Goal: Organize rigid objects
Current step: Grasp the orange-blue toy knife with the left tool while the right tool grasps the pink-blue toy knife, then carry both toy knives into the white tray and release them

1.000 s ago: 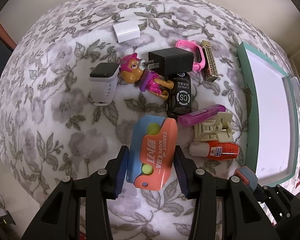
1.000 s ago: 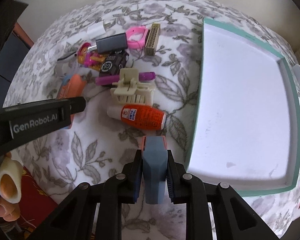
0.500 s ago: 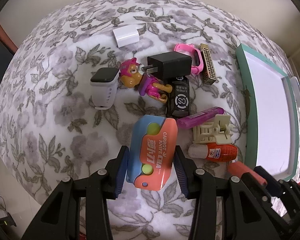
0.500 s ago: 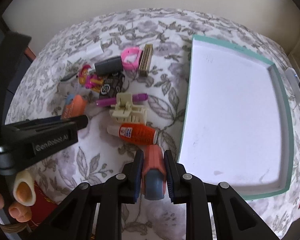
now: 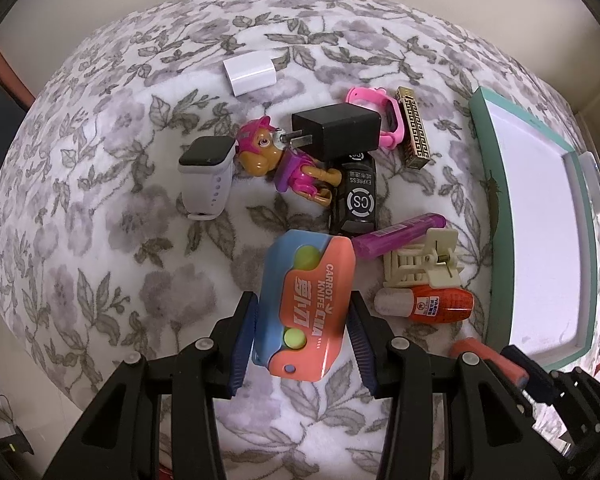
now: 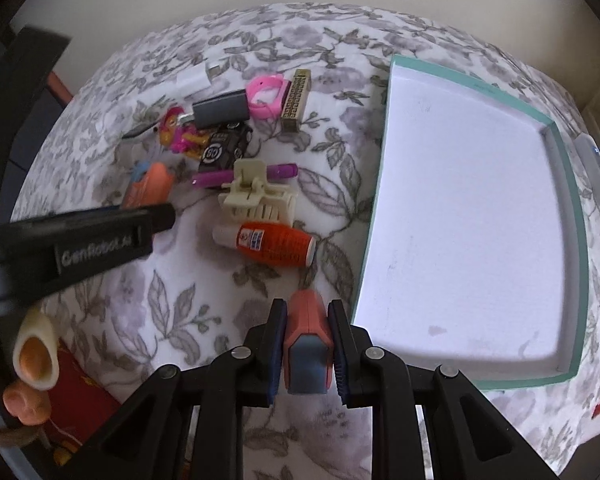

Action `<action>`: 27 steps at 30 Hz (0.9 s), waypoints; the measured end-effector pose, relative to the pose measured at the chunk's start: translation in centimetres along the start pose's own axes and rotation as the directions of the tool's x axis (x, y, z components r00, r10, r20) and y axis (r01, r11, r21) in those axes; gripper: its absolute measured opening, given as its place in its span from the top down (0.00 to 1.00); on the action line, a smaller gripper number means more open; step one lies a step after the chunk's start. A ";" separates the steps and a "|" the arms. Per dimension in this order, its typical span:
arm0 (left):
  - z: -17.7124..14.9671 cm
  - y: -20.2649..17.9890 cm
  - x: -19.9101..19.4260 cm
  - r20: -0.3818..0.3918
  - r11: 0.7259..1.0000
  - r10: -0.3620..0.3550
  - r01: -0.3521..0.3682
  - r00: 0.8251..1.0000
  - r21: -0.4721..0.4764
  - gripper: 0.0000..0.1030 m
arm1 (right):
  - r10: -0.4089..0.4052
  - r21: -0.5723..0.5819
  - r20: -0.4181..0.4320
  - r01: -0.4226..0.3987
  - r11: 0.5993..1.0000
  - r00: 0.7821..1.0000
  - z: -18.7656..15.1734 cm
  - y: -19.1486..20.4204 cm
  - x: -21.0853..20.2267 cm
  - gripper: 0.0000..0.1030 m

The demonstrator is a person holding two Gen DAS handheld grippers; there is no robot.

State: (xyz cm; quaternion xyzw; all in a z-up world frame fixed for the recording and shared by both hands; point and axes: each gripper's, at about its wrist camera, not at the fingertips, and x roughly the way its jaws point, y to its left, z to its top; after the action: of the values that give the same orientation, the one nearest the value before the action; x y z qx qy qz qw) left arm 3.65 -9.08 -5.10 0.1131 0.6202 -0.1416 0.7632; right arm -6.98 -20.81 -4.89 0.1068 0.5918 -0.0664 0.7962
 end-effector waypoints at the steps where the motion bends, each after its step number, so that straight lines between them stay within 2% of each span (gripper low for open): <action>1: 0.0 0.0 0.0 -0.001 1.000 -0.001 0.001 1.000 0.001 0.55 | -0.001 -0.005 -0.005 0.001 1.000 1.000 -0.2 0.0 0.0 0.78; 10: -0.1 0.0 -0.1 -0.004 1.000 -0.020 0.020 1.000 -0.006 0.55 | -0.026 -0.033 -0.055 0.024 0.999 0.998 -2.1 0.2 0.6 0.78; 18: -0.2 0.0 0.3 -0.031 1.000 -0.028 0.028 0.999 -0.012 0.55 | -0.074 -0.045 -0.166 0.068 0.997 0.983 -3.5 -0.1 3.3 0.79; 23: -0.3 0.1 0.8 -0.050 1.000 -0.024 0.023 0.998 -0.015 0.55 | -0.104 -0.077 -0.152 0.093 0.993 0.983 -4.0 0.2 3.3 0.79; 27: -0.3 0.1 0.9 -0.052 1.000 -0.025 0.024 0.998 -0.016 0.55 | -0.103 -0.057 -0.117 0.096 0.994 0.988 -3.7 0.6 2.5 0.80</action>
State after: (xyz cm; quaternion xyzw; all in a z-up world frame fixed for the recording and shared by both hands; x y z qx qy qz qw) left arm 3.62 -8.95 -5.99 0.1033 0.6425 -0.1432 0.7457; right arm -9.57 -19.27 -8.30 0.0607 0.6446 -0.0844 0.7574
